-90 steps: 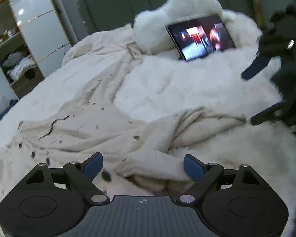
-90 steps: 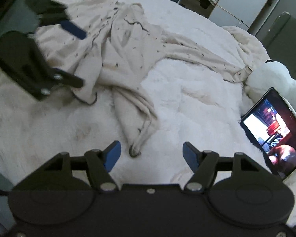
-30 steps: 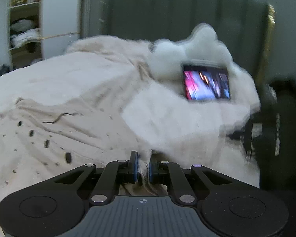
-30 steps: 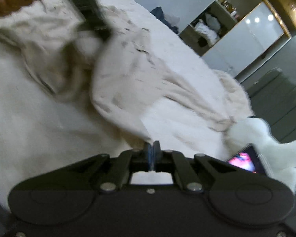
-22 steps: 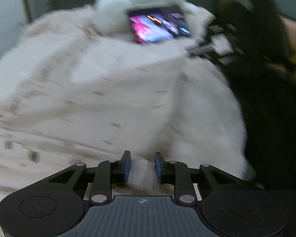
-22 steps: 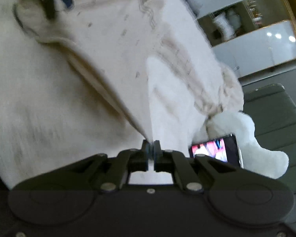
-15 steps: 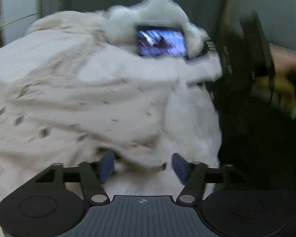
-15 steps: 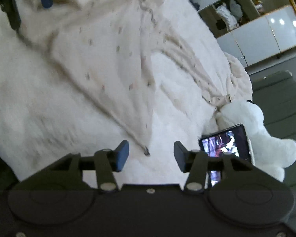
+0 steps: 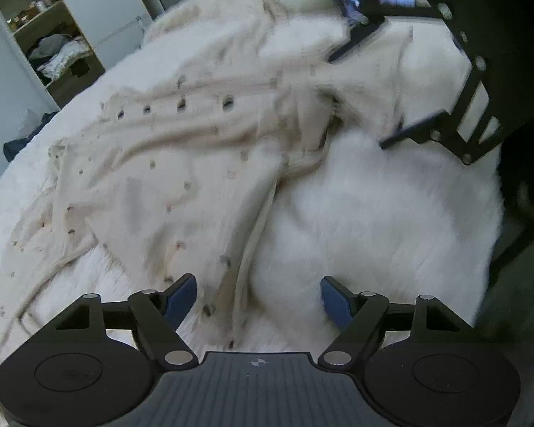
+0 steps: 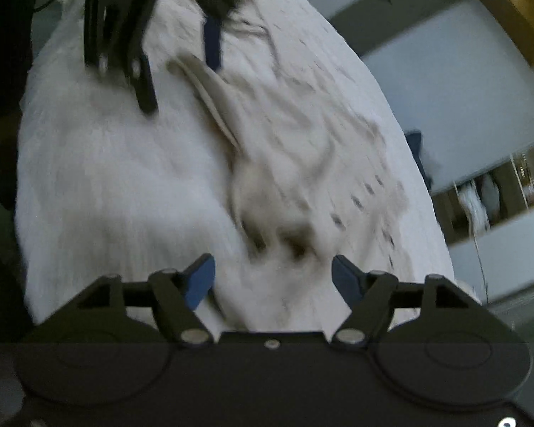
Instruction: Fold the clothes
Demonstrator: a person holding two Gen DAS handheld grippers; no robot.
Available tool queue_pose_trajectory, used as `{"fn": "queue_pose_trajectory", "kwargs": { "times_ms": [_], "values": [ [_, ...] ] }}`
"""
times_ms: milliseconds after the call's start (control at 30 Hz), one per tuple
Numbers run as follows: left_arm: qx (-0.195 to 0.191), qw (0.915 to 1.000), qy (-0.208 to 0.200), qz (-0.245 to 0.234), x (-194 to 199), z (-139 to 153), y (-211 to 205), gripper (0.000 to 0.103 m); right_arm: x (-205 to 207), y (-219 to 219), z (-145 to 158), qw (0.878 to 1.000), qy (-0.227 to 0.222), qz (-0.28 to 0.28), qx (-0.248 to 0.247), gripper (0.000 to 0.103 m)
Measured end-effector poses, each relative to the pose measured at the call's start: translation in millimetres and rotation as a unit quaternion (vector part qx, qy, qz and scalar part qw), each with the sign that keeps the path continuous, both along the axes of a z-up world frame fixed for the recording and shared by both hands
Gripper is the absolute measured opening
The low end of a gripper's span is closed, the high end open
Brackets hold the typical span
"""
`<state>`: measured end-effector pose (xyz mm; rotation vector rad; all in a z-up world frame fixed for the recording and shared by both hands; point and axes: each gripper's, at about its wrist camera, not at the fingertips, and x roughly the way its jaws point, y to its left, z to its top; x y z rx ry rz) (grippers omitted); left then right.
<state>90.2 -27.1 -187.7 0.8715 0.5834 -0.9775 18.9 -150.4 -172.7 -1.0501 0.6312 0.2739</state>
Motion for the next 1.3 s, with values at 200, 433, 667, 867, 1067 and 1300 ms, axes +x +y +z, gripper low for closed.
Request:
{"fn": "queue_pose_trajectory", "kwargs": {
  "times_ms": [200, 433, 667, 867, 1067, 1300],
  "values": [
    [0.0, 0.9999, 0.011, -0.009, 13, 1, -1, 0.057, 46, 23, -29, 1.0, -0.002, -0.001, -0.016, 0.054],
    [-0.018, 0.9989, 0.042, -0.008, 29, 6, 2, 0.039, 93, 4, -15, 0.995, 0.065, -0.039, 0.066, 0.006],
    [-0.061, 0.9934, 0.097, 0.006, 44, 17, 10, 0.004, 98, -13, 9, 0.984, 0.115, -0.04, 0.133, 0.03],
    [-0.189, 0.9566, 0.221, 0.025, 66, 51, 30, 0.004, 75, 25, 8, 0.994, 0.054, 0.046, 0.084, 0.071],
    [-0.224, 0.9276, 0.296, 0.042, 77, 57, 37, 0.004, 71, 61, 5, 0.993, 0.011, 0.096, 0.073, 0.06],
    [-0.255, 0.9141, 0.309, 0.062, 90, 54, 51, 0.011, 99, 50, 27, 0.981, 0.047, 0.073, 0.174, 0.006]
  ]
}}
